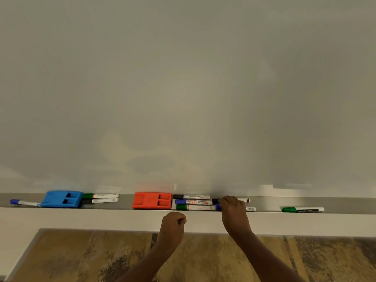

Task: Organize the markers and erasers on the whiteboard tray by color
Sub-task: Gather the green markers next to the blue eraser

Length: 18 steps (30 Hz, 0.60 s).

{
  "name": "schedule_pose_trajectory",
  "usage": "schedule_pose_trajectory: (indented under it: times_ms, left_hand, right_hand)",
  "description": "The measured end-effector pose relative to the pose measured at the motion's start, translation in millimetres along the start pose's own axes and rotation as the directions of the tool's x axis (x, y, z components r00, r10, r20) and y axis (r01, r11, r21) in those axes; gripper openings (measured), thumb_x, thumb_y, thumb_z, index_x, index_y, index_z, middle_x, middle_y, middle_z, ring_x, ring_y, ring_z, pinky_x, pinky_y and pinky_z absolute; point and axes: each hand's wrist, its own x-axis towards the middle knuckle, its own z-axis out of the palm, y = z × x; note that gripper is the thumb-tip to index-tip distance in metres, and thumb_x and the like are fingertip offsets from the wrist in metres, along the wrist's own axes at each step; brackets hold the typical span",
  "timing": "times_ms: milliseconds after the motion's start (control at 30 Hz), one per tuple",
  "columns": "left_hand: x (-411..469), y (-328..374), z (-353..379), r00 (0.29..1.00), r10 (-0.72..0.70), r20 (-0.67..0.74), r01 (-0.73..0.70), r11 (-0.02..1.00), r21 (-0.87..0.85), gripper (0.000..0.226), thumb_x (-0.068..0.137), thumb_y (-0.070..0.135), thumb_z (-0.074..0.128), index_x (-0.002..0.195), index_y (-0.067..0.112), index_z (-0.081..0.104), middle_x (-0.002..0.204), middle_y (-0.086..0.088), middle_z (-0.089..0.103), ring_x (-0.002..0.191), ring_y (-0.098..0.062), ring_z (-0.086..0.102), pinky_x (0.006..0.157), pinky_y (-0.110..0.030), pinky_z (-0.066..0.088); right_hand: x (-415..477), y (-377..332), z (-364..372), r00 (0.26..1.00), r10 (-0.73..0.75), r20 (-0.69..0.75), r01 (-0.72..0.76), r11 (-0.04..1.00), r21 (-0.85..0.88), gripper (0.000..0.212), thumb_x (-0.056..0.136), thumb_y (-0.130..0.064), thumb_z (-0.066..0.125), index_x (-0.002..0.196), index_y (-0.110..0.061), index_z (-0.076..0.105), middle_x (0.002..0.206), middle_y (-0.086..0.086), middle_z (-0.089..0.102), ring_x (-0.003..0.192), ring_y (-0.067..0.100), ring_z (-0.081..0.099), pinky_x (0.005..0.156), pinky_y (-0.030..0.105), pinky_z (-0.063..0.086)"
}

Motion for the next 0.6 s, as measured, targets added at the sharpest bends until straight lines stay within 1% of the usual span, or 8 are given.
schedule_pose_trajectory:
  times_ms: [67, 167, 233, 267, 333, 433, 600]
  left_hand:
    - [1, -4, -6, 1.0, -0.002, -0.011, 0.002, 1.0, -0.01, 0.019, 0.09, 0.008, 0.056, 0.104, 0.008, 0.069, 0.105, -0.007, 0.07, 0.088, -0.005, 0.053, 0.077, -0.009, 0.036]
    - [3, -13, -15, 0.999, -0.011, -0.035, 0.01, 1.0, -0.026, 0.017, 0.09, 0.009, 0.057, 0.102, 0.009, 0.069, 0.102, -0.006, 0.07, 0.086, -0.005, 0.053, 0.066, -0.002, 0.036]
    - [5, -18, -20, 0.999, -0.023, -0.05, 0.021, 0.999, -0.04, 0.017, 0.089, 0.009, 0.057, 0.102, 0.009, 0.069, 0.102, -0.006, 0.07, 0.086, -0.005, 0.054, 0.07, -0.004, 0.036]
    - [5, -21, -23, 0.998, -0.032, -0.053, 0.029, 0.999, -0.044, 0.017, 0.089, 0.01, 0.057, 0.102, 0.009, 0.069, 0.102, -0.006, 0.07, 0.086, -0.005, 0.054, 0.074, -0.007, 0.037]
    - [6, -27, -27, 0.997, -0.044, -0.056, 0.041, 0.998, -0.055, 0.018, 0.089, 0.009, 0.057, 0.103, 0.008, 0.069, 0.103, -0.006, 0.071, 0.087, -0.006, 0.055, 0.078, -0.012, 0.039]
    - [7, -34, -34, 0.997, -0.055, -0.053, 0.052, 0.997, -0.055, 0.019, 0.089, 0.007, 0.056, 0.102, 0.008, 0.07, 0.103, -0.006, 0.07, 0.087, -0.006, 0.055, 0.077, -0.012, 0.038]
    - [6, -49, -43, 0.995, -0.068, -0.071, 0.062, 0.995, -0.082, 0.018, 0.087, 0.004, 0.055, 0.097, 0.007, 0.071, 0.097, -0.007, 0.071, 0.082, -0.007, 0.055, 0.068, -0.006, 0.036]
  right_hand:
    - [2, -7, 2, 1.0, -0.013, -0.016, 0.013, 1.0, -0.001, 0.029, 0.063, 0.004, 0.078, 0.084, -0.014, 0.07, 0.08, 0.004, 0.069, 0.076, 0.025, 0.064, 0.064, 0.037, 0.05]
    - [3, -18, 5, 0.999, -0.046, -0.025, 0.045, 0.999, -0.012, 0.032, 0.061, 0.005, 0.079, 0.085, -0.014, 0.071, 0.081, 0.004, 0.07, 0.075, 0.025, 0.065, 0.064, 0.036, 0.051]
    - [3, -24, 7, 0.998, -0.057, -0.032, 0.057, 0.998, -0.009, 0.033, 0.061, 0.006, 0.08, 0.086, -0.014, 0.071, 0.081, 0.005, 0.07, 0.076, 0.025, 0.065, 0.065, 0.037, 0.051]
    - [4, -27, 7, 0.998, -0.061, -0.032, 0.061, 0.998, -0.012, 0.032, 0.061, 0.005, 0.08, 0.086, -0.014, 0.071, 0.081, 0.005, 0.07, 0.075, 0.025, 0.065, 0.066, 0.037, 0.052]
    - [5, -34, 9, 0.997, -0.072, -0.033, 0.071, 0.997, -0.032, 0.03, 0.062, 0.005, 0.08, 0.084, -0.014, 0.071, 0.08, 0.005, 0.07, 0.074, 0.025, 0.065, 0.066, 0.037, 0.052]
    - [7, -42, 12, 0.995, -0.091, -0.031, 0.089, 0.994, -0.06, 0.028, 0.062, 0.006, 0.079, 0.082, -0.013, 0.072, 0.076, 0.005, 0.069, 0.071, 0.026, 0.065, 0.066, 0.038, 0.052]
    - [9, -57, 17, 0.994, -0.11, -0.006, 0.11, 0.991, -0.08, 0.028, 0.058, 0.007, 0.081, 0.076, -0.012, 0.07, 0.072, 0.005, 0.068, 0.067, 0.026, 0.064, 0.06, 0.037, 0.051]
